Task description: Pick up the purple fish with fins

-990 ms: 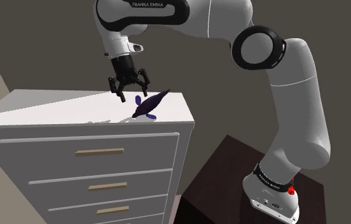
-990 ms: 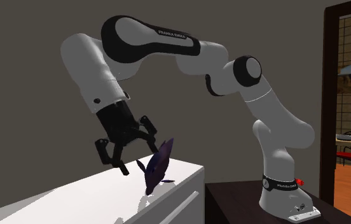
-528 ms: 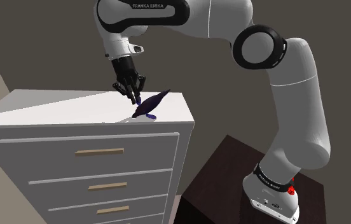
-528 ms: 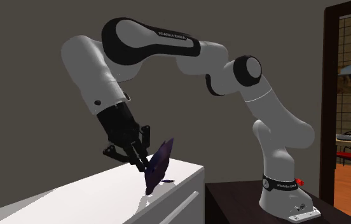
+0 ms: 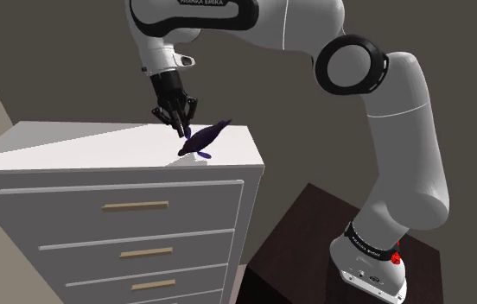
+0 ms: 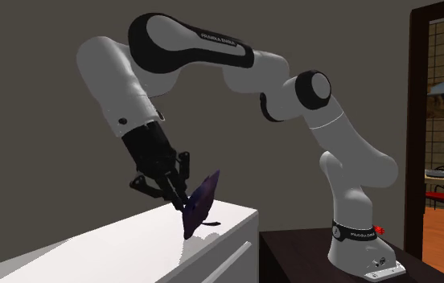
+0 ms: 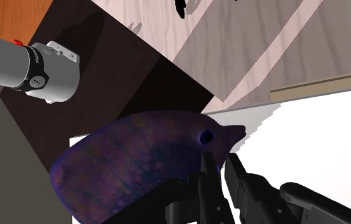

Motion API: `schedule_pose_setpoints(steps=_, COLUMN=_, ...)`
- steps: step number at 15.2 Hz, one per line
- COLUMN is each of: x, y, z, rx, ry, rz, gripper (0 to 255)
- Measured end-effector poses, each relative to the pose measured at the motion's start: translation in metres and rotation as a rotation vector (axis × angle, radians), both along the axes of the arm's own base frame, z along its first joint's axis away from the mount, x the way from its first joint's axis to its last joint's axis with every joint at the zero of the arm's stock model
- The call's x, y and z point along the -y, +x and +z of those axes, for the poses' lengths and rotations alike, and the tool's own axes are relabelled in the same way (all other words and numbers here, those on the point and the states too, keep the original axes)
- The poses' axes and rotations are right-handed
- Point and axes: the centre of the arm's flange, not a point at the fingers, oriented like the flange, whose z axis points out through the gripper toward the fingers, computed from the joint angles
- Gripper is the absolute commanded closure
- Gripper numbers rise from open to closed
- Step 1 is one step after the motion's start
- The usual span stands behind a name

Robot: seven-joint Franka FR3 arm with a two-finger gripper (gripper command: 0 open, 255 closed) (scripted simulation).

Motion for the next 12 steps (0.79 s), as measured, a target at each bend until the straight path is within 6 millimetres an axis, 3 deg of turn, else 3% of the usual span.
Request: schedule_pose_setpoints(steps=12, x=0.001, y=0.000, z=0.062, rx=0.000, ry=0.000, rz=0.000, gripper=255)
